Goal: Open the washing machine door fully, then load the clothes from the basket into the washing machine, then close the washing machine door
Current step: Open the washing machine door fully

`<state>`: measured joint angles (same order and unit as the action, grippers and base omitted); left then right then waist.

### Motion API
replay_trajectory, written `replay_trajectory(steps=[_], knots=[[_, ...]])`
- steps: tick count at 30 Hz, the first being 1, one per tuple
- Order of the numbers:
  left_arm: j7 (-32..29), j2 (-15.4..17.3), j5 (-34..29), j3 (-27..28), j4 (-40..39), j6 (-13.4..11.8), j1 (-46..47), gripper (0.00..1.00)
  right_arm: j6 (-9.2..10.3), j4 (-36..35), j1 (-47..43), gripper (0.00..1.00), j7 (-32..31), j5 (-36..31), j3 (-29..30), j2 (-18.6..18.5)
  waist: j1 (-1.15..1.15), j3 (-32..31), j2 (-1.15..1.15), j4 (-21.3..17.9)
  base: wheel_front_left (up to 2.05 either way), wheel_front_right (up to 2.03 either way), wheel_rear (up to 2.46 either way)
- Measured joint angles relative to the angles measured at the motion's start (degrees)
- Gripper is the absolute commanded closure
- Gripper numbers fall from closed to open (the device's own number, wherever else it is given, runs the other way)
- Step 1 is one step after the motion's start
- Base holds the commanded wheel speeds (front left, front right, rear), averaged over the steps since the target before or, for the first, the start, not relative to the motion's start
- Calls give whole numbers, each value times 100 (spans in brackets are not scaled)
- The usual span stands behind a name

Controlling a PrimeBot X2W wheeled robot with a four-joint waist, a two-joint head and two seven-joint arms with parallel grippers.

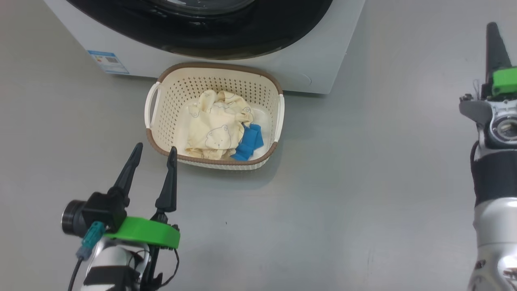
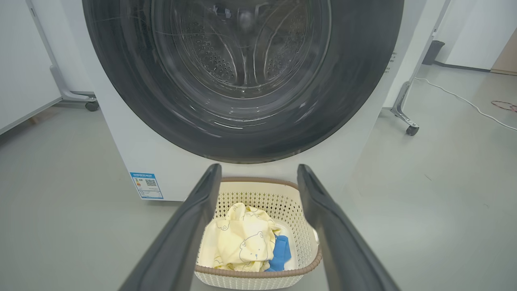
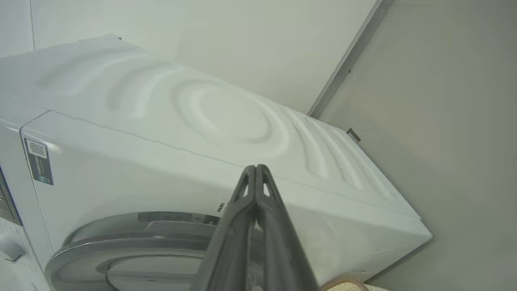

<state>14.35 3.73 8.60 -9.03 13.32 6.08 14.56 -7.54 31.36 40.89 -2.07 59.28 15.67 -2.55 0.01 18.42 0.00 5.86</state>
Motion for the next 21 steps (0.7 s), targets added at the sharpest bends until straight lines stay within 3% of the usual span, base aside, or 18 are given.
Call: replay_trajectory(steps=[8,21], knots=[[0,-52,-47,-89,-4,53,222,0,1,747,973,100,-1389,1699,40,-34,0,302,0,154,0,0,0],[0,-113,-45,-158,-3,94,458,0,2,1539,2286,100,-2267,2142,-465,-63,-1,696,0,371,0,0,0]])
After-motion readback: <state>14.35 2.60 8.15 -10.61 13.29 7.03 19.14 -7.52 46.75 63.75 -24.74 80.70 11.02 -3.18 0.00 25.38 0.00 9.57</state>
